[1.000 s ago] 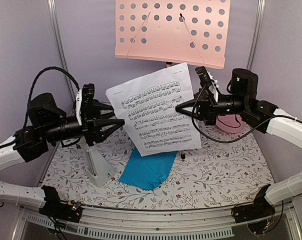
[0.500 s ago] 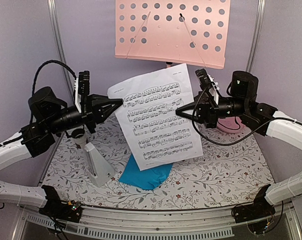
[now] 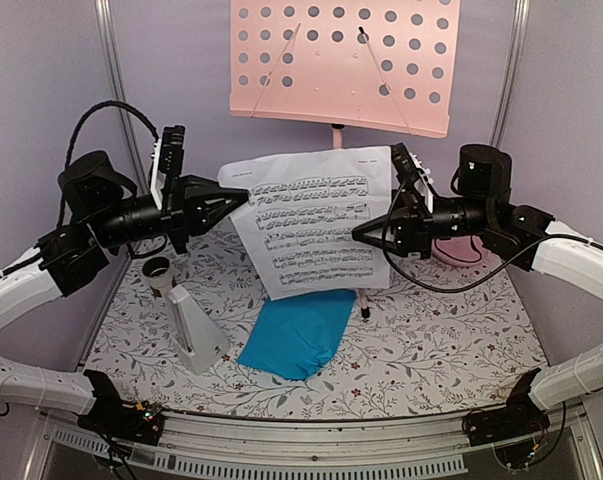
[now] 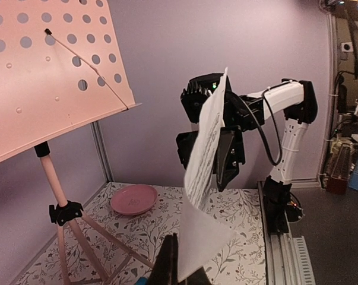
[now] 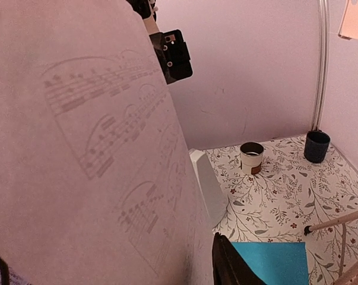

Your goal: Set up the instrument practice props

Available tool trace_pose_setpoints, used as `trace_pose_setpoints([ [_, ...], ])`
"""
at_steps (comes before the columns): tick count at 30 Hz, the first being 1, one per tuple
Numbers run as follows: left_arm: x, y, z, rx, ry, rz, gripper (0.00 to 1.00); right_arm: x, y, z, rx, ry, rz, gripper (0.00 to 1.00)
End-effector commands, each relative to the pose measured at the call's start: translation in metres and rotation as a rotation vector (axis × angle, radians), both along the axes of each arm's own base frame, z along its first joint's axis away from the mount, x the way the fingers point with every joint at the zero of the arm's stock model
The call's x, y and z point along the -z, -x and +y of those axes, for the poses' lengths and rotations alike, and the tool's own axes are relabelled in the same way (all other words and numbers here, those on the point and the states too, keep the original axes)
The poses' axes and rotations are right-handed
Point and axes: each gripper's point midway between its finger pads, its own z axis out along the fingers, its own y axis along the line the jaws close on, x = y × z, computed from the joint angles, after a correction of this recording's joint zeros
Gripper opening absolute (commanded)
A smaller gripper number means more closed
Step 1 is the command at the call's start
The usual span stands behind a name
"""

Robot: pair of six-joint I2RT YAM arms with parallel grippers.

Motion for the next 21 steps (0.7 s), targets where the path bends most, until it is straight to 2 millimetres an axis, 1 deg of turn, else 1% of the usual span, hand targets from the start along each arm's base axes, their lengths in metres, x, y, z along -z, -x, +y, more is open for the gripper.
trace_pose_setpoints([
  [1, 0.005, -0.002, -0.004, 0.038, -0.060, 0.023, 0.00, -0.013, -0.007, -0.004, 0.055, 0.018, -0.043, 0.36],
  [3, 0.008, -0.001, -0.007, 0.061, -0.088, 0.038, 0.00, -0.012, -0.011, -0.005, 0.081, 0.036, -0.049, 0.36],
  [5, 0.014, -0.004, -0.011, 0.071, -0.116, 0.061, 0.00, -0.006, -0.015, -0.007, 0.111, 0.064, -0.054, 0.36],
  [6, 0.016, -0.006, -0.012, 0.071, -0.126, 0.072, 0.00, -0.014, -0.017, -0.008, 0.123, 0.060, -0.076, 0.36],
  [8, 0.019, -0.008, -0.013, 0.075, -0.141, 0.096, 0.00, -0.017, -0.018, -0.009, 0.134, 0.067, -0.092, 0.35],
  [9, 0.020, -0.008, -0.014, 0.080, -0.143, 0.102, 0.00, -0.017, -0.019, -0.009, 0.136, 0.070, -0.094, 0.32],
  [10, 0.021, -0.008, -0.015, 0.085, -0.144, 0.108, 0.00, -0.016, -0.019, -0.010, 0.136, 0.073, -0.095, 0.25],
  [12, 0.018, -0.011, -0.015, 0.083, -0.141, 0.111, 0.00, -0.016, -0.018, -0.010, 0.137, 0.076, -0.099, 0.04],
  [13, 0.017, -0.013, -0.015, 0.071, -0.138, 0.110, 0.00, -0.017, -0.020, -0.011, 0.150, 0.076, -0.102, 0.00],
  [14, 0.015, -0.018, -0.014, 0.048, -0.134, 0.110, 0.00, -0.019, -0.021, -0.011, 0.157, 0.073, -0.105, 0.00],
  [17, 0.005, -0.041, -0.007, -0.064, -0.106, 0.118, 0.00, -0.037, -0.023, -0.014, 0.188, 0.041, -0.117, 0.00],
  [19, -0.006, -0.056, 0.002, -0.129, -0.072, 0.132, 0.10, -0.058, -0.024, -0.016, 0.209, 0.009, -0.125, 0.00],
  [21, -0.019, -0.072, 0.016, -0.201, -0.021, 0.137, 0.15, -0.074, -0.024, -0.020, 0.234, -0.016, -0.144, 0.00],
])
